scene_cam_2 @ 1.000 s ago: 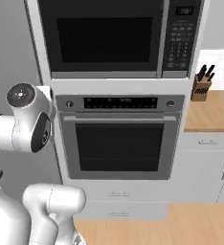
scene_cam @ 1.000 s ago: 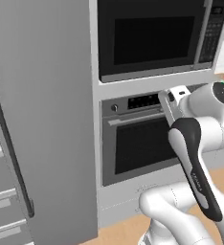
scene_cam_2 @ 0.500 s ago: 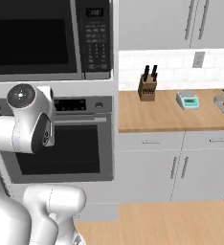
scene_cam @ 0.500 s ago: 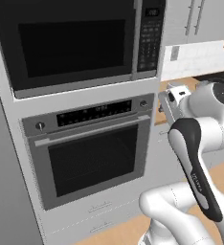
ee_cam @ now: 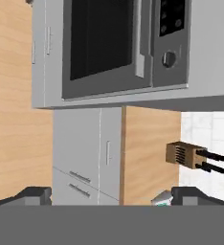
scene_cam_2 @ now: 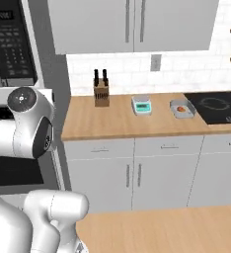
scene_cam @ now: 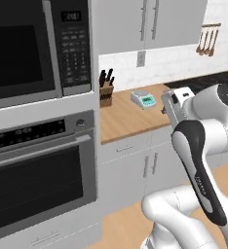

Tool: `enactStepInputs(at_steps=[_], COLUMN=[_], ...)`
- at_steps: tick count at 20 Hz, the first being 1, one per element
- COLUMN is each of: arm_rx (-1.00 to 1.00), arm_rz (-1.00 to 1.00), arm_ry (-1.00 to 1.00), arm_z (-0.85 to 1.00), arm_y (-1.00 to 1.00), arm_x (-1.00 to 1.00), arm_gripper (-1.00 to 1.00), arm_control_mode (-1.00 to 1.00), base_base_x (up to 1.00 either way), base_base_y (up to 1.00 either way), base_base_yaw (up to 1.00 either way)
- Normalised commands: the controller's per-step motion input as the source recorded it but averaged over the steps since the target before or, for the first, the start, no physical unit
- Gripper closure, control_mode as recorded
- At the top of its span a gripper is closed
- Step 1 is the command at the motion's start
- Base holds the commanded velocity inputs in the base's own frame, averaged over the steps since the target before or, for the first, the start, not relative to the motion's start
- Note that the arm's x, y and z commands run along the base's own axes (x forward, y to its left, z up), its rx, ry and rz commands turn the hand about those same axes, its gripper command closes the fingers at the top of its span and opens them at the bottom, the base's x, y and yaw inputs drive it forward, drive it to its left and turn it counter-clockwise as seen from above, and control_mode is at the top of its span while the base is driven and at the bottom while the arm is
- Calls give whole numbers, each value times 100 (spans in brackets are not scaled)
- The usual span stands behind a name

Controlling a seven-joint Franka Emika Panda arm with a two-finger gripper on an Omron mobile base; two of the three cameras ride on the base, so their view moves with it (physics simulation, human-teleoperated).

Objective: Take the meat container that has the chicken drumstick and place it on the second highest rack of the freezer. Then take the vegetable container that has the carrot and broccoli and place it on the highest rack of the freezer.

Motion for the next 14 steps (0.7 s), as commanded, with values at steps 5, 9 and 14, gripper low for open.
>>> enactStepInputs(at_steps=[5, 9, 14], arm_rx=[0, 0, 0], arm_rz=[0, 0, 0], arm_ry=[0, 0, 0], arm_z=[0, 0, 0], arm_y=[0, 0, 0], arm_x=[0, 0, 0], arm_gripper=[-100, -100, -100], arm_control_mode=[100, 100, 100], base_base_x=[91, 100, 98], base_base_y=[-100, -100, -94], base_base_yaw=[-1, 0, 1])
